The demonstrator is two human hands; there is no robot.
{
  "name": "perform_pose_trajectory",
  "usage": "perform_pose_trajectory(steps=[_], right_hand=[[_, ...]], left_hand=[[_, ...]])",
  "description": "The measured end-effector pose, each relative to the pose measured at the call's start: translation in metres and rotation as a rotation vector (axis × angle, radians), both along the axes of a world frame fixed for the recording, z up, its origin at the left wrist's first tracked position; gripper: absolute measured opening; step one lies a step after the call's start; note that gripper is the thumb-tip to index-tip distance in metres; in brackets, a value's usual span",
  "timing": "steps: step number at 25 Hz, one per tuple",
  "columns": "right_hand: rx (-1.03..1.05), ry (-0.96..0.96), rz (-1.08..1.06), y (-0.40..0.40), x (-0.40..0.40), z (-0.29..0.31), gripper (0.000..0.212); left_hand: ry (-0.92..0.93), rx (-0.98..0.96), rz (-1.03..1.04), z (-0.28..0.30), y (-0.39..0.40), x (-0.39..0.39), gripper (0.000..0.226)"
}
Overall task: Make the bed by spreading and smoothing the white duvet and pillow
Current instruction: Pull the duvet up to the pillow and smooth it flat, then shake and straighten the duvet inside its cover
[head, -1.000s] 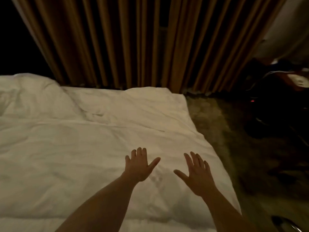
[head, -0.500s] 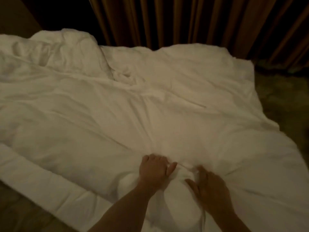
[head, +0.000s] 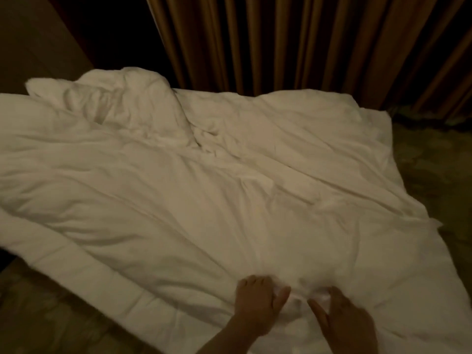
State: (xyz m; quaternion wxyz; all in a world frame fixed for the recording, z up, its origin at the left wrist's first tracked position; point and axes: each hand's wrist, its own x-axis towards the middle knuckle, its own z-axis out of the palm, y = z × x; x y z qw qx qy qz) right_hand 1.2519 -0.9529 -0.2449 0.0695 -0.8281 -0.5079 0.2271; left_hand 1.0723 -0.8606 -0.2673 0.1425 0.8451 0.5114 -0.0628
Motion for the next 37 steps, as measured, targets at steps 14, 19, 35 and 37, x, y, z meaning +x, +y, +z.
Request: perform_pose_trajectory(steps=[14, 19, 35, 37], right_hand=[[0.279, -0.277, 0.163, 0.353, -0.294, 0.226, 0.095], [0.315, -0.168, 0.336, 0.475, -0.468, 0.230, 0.095], [0.227, -0.006, 0.679, 0.786, -0.881, 0.186, 0.092], [0.232, -0.010, 0.646, 0.826, -0.955, 0.170, 0.095]], left_hand=[[-0.142, 0.287, 0.636, 0.234, 0.310, -0.455, 0.108], [-0.093, 0.268, 0.877, 0.271, 0.390, -0.625, 0.100], [-0.055, 0.185, 1.069, 0.241, 0.705, -1.008, 0.092], [-0.081, 0.140, 1.017, 0.223, 0.769, -1.052, 0.093]])
